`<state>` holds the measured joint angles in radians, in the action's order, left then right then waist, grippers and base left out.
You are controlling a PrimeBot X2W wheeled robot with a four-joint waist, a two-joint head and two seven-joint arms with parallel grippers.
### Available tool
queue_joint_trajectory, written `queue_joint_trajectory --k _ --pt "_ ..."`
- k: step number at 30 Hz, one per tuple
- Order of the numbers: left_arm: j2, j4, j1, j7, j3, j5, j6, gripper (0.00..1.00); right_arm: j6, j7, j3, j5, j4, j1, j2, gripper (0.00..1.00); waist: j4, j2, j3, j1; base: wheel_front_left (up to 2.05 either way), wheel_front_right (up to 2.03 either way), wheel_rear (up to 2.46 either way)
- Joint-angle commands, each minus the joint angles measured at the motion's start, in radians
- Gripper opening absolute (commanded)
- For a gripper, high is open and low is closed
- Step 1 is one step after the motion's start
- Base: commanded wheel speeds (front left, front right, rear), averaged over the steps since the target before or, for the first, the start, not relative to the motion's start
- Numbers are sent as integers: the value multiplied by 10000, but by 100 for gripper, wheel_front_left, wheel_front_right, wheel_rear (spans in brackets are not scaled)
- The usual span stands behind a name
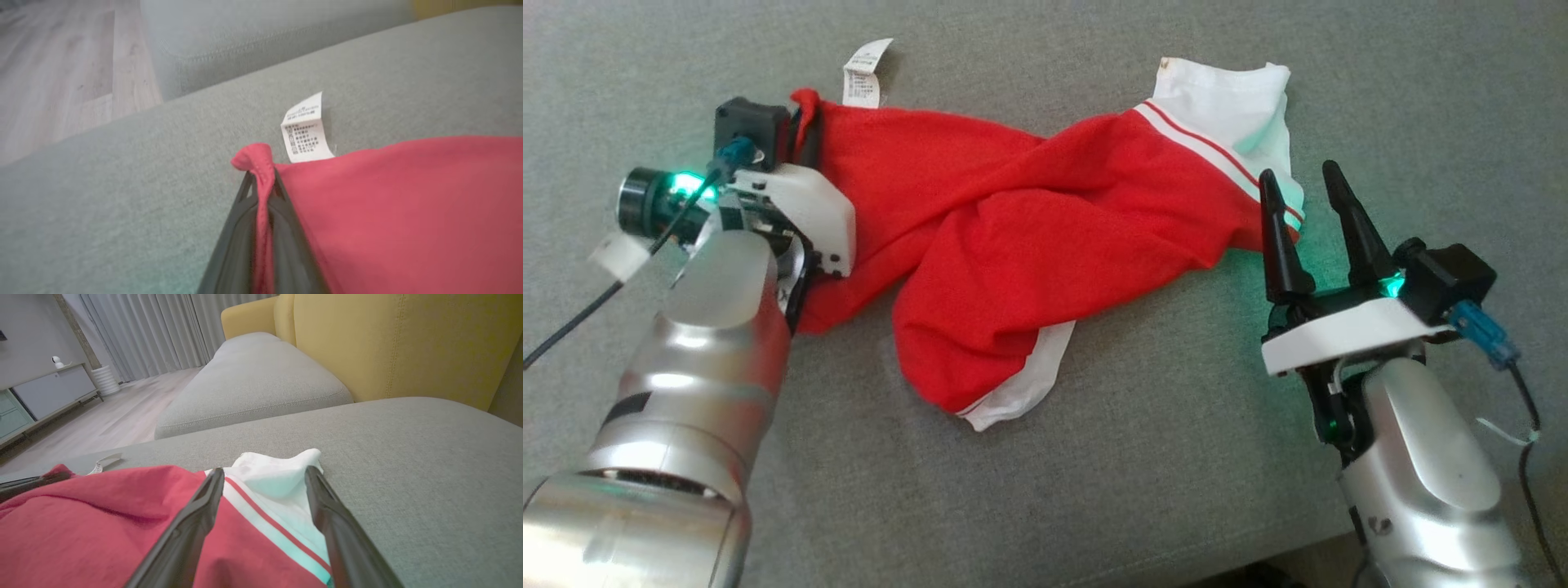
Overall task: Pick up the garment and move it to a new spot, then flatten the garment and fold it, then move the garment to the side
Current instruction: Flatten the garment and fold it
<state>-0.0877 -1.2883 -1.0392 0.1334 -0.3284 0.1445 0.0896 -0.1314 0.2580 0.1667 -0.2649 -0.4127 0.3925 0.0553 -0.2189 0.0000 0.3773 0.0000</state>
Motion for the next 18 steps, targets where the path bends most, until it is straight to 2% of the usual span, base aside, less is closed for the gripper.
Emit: queue_joint_trajectory --k 1,7,11,12,18 --pt "-404 373 -395 538 27 -61 47 0 7 38 215 -102 231 103 -50 100 24 0 -186 0 0 0 0" --pt "-432 1663 -1679 1251 -64 -119 111 0 7 38 186 -405 -62 -223 -50 100 18 0 -939 0 0 0 0" --pt "-390 3669 -2247 1278 -218 -258 223 0 7 38 71 -501 -230 -561 -50 100 80 0 -1489 0 0 0 0" --pt "-390 3669 -2247 1278 -218 -258 223 0 7 38 71 -501 -230 -561 -50 100 80 0 -1489 0 0 0 0" --pt "-229 6552 -1996 1282 -333 -270 320 0 7 38 -236 -562 -462 -1072 -51 100 417 0 -2320 0 0 0 0"
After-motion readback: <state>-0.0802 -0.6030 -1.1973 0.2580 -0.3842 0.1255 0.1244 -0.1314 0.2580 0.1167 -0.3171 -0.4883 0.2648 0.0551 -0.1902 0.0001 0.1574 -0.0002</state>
